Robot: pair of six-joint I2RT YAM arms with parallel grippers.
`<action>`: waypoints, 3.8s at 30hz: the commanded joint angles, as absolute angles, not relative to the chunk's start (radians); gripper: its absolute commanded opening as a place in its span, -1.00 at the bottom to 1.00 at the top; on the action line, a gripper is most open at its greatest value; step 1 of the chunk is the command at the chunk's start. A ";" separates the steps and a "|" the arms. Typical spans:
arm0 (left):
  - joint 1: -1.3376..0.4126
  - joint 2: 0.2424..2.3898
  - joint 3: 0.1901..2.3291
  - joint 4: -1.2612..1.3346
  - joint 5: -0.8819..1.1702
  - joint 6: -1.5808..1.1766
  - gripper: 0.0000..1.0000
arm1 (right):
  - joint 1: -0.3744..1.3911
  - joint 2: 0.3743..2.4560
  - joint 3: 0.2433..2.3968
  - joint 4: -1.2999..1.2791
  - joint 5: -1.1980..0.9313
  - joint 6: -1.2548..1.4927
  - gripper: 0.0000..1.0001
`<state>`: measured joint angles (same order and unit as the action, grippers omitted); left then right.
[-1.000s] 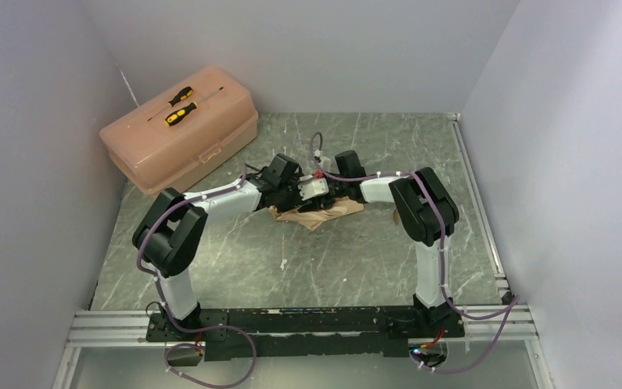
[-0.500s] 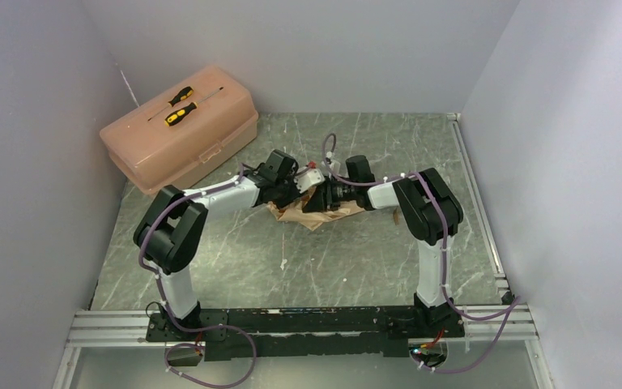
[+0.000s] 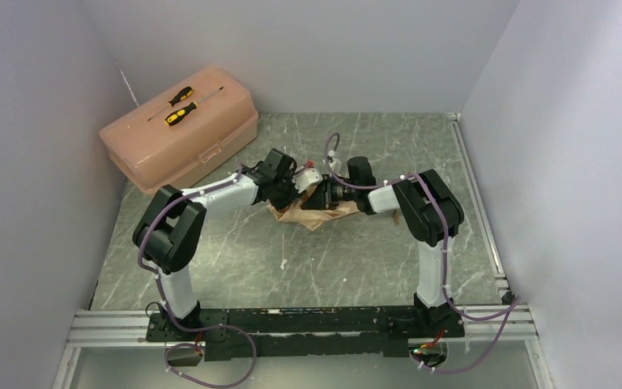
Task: Fold the napkin into a case and place the utensils inside
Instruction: Insert the napkin into the napkin holder.
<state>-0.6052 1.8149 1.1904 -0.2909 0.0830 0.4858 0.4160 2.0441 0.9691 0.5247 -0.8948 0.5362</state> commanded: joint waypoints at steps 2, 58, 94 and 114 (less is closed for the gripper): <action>-0.607 1.735 1.242 -0.384 0.185 0.523 -0.14 | 0.419 2.011 0.981 0.609 -0.885 0.584 -0.59; -0.538 1.698 1.411 -0.507 0.028 0.590 0.83 | 0.477 2.047 1.090 0.191 -0.757 0.419 -0.91; -0.557 1.928 1.353 -0.531 0.068 0.258 -0.51 | 0.463 2.052 1.120 0.149 -0.812 0.567 -0.86; -0.676 1.841 1.391 -0.518 0.044 0.377 -0.95 | 0.486 2.139 1.369 -0.255 -0.716 0.571 -1.00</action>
<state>-0.6346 1.9228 1.4055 -0.5652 0.0509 0.3374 0.4686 2.1048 1.2919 -0.1516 -0.7433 0.5827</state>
